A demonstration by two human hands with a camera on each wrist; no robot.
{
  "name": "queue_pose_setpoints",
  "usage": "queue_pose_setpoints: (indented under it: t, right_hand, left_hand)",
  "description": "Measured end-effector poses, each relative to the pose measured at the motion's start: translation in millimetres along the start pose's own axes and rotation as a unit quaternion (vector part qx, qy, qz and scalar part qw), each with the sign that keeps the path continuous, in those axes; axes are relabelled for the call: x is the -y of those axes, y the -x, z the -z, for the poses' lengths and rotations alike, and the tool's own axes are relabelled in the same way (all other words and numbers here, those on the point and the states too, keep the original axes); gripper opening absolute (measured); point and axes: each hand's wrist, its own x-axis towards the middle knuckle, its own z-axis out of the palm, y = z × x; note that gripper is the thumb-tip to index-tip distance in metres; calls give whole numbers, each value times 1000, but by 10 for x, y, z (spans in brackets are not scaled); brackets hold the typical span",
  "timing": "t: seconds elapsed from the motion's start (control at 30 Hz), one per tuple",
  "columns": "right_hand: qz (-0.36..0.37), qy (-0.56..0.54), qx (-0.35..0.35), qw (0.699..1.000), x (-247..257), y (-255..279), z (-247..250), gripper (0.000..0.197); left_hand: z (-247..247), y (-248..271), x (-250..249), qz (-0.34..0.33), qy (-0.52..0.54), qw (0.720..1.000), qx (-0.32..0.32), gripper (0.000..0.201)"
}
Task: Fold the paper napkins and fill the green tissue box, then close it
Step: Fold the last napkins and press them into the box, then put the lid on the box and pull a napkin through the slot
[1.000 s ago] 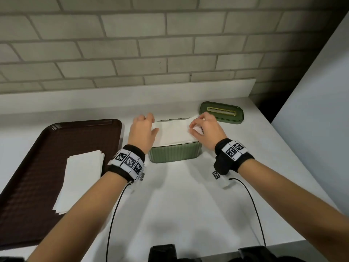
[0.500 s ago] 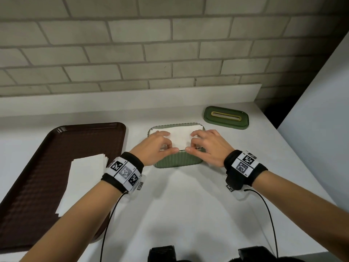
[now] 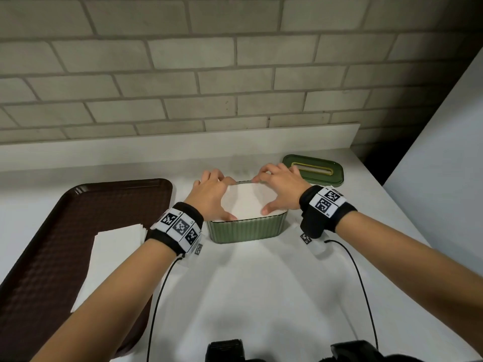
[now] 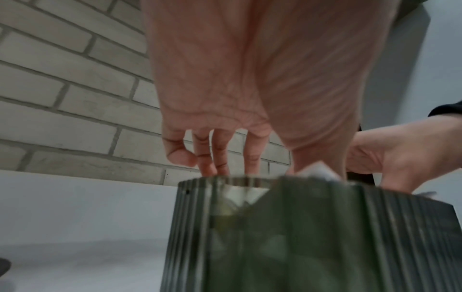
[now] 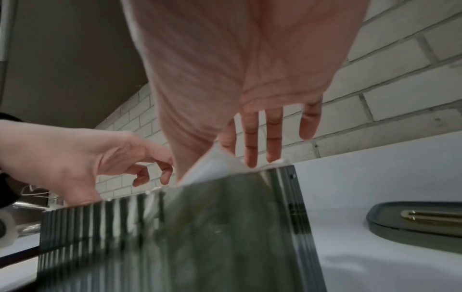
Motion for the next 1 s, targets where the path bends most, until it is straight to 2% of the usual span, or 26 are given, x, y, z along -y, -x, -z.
queue_pose_setpoints:
  t: [0.23, 0.57, 0.73, 0.83, 0.9, 1.0]
  right_hand:
    - [31, 36, -11, 999, 19, 17, -8, 77]
    - [10, -1, 32, 999, 42, -111, -53, 76]
    - [1, -55, -2, 998, 16, -78, -88, 73]
    - [-8, -109, -38, 993, -22, -12, -48, 68]
    - [-12, -160, -64, 985, -98, 32, -2, 60]
    - [-10, -279, -114, 953, -315, 52, 71, 46]
  left_hand:
    - [-30, 8, 36, -23, 5, 1000, -20, 91]
    - [-68, -90, -24, 0, 16, 1000, 13, 88]
    - [-61, -76, -41, -1, 26, 1000, -12, 91]
    - [-20, -31, 27, -2, 71, 997, -41, 90]
    - [-21, 0, 108, -8, 140, 987, -74, 77]
    - [-34, 42, 197, -16, 252, 958, -134, 33]
